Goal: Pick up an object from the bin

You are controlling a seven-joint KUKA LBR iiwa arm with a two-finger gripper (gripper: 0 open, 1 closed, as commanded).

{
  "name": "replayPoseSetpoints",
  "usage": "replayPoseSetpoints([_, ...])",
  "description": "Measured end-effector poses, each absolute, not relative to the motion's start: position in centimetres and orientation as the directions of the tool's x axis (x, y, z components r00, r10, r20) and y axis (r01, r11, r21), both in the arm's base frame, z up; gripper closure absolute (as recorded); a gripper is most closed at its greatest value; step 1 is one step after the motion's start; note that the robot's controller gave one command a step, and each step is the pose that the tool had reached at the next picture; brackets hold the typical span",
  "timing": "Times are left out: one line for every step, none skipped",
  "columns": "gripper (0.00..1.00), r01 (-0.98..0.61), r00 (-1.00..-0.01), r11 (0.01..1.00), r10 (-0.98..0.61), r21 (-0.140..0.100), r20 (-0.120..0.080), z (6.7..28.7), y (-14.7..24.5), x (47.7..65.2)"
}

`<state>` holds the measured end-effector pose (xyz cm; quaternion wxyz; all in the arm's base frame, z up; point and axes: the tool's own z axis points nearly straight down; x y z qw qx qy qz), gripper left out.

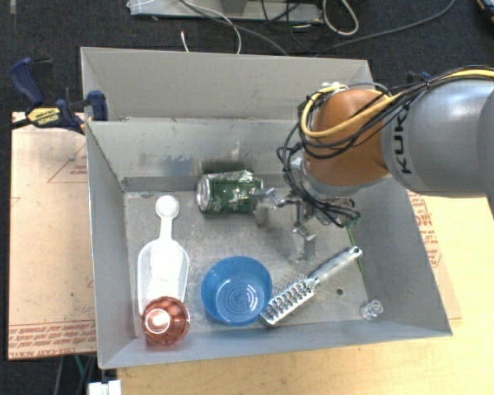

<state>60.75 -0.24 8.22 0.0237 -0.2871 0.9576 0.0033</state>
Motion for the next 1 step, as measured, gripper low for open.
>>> replayPoseSetpoints([1.0, -0.649, -0.76, 0.761, -0.648, -0.013, -0.049, 7.18, -0.26, 62.97])
